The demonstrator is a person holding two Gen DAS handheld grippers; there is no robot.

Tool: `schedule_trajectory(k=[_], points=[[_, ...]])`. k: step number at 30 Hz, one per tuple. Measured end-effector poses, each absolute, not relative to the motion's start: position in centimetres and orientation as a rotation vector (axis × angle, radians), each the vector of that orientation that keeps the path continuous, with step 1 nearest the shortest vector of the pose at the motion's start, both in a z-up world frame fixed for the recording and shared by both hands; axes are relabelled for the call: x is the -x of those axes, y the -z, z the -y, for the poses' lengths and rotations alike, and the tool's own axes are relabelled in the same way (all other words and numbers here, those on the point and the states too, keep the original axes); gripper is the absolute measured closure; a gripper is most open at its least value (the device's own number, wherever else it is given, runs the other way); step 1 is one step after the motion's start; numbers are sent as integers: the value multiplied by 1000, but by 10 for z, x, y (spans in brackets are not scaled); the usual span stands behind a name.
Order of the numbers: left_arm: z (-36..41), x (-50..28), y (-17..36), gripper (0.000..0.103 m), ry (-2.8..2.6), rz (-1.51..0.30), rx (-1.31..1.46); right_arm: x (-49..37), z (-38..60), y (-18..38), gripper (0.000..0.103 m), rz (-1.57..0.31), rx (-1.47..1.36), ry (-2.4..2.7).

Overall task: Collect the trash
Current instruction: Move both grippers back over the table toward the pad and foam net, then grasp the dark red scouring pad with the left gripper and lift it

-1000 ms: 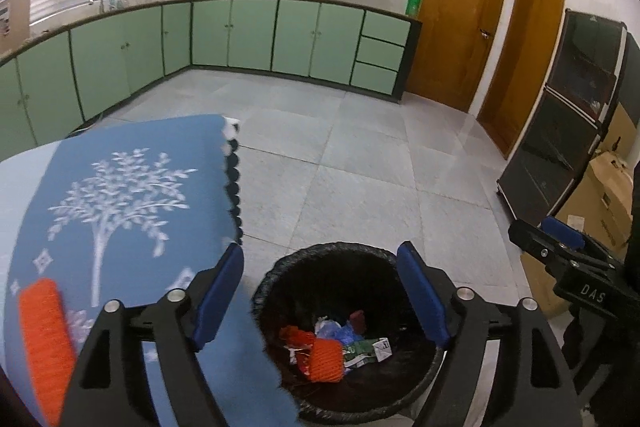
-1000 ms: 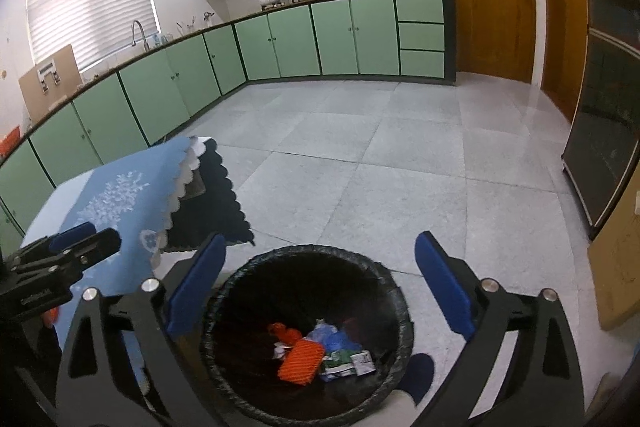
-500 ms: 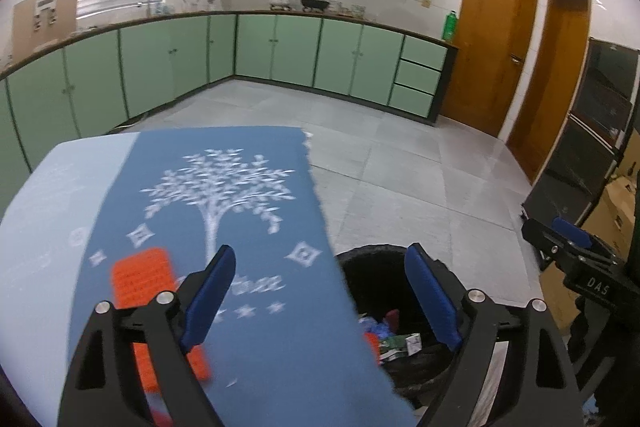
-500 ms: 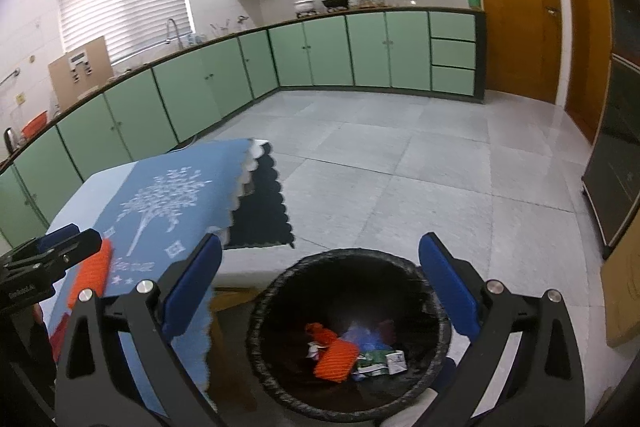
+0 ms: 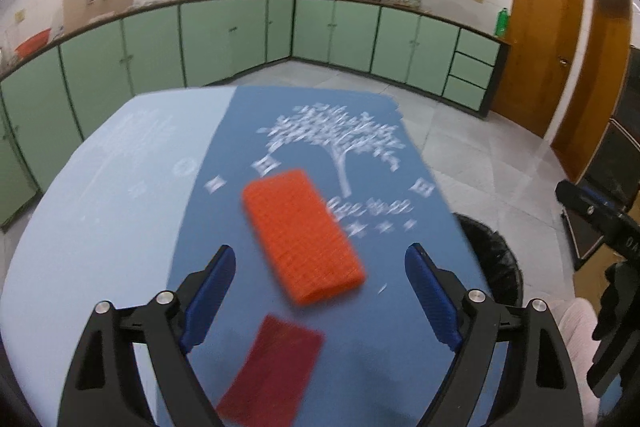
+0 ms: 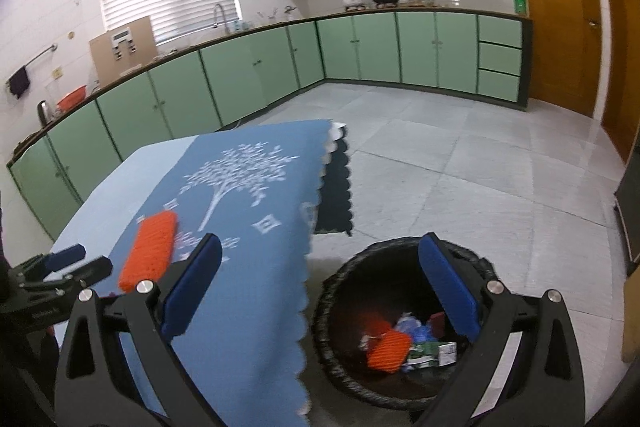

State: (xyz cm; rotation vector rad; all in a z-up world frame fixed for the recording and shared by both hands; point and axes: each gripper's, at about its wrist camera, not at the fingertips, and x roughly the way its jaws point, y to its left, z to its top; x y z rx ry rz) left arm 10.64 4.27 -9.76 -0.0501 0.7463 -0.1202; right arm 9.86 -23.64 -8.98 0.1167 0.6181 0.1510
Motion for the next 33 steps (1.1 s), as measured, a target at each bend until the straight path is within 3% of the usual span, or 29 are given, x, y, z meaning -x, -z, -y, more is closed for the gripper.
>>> schedule_trajectory(k=[28, 33], points=[[-70, -80, 150, 18, 77, -860, 77, -83, 178, 119, 7, -659, -77, -230], [-69, -80, 152, 22, 64, -867, 57, -82, 177, 120, 7, -661, -74, -233]])
